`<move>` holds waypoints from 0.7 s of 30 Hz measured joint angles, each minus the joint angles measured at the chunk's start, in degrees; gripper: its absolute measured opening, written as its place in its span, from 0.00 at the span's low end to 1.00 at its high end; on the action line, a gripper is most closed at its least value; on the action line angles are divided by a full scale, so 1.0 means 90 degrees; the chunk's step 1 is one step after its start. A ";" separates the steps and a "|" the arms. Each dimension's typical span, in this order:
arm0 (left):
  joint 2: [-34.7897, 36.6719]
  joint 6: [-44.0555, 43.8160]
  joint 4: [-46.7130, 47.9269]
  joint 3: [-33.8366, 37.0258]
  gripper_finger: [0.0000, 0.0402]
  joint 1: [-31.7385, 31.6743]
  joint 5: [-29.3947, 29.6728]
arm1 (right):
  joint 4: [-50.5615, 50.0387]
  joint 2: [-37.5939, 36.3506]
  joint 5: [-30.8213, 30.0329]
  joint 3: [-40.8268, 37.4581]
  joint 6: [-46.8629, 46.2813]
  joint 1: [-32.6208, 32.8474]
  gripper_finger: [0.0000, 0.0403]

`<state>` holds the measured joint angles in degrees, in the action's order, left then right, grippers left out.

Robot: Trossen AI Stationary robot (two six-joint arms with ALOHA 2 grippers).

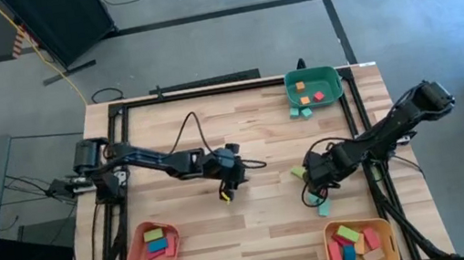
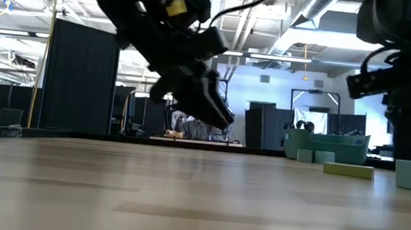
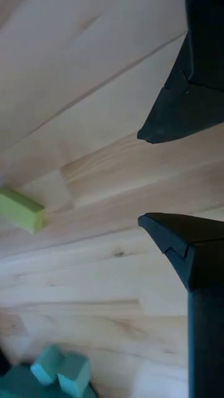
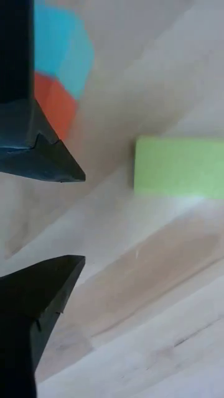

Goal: Sort blocks by size
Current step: Put the medium green rectangular block into the orange bin

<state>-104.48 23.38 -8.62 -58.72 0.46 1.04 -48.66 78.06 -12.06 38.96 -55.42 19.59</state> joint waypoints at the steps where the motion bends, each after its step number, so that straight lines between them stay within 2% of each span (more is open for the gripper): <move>1: -0.0087 0.0002 0.0015 -0.0088 0.46 -0.0039 -0.0127 | -0.0010 0.0000 -0.0007 -0.0026 -0.0042 -0.0023 0.58; 9: -0.0865 0.0283 0.0039 -0.0870 0.46 -0.0195 -0.0412 | 0.1004 0.0000 -0.0031 -0.0513 0.0121 -0.0328 0.58; 16: -0.1403 0.0379 0.0073 -0.1492 0.48 -0.0279 -0.0609 | 0.1635 -0.0012 -0.0257 -0.0738 0.0661 -0.0661 0.58; 21: -0.1562 0.0381 0.0058 -0.1813 0.53 -0.0355 -0.0609 | 0.2486 0.0005 -0.1182 -0.0750 0.1120 -0.0824 0.58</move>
<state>-118.54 26.81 -8.10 -75.04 -2.74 -4.45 -26.29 78.11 -22.70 32.21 -45.35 12.17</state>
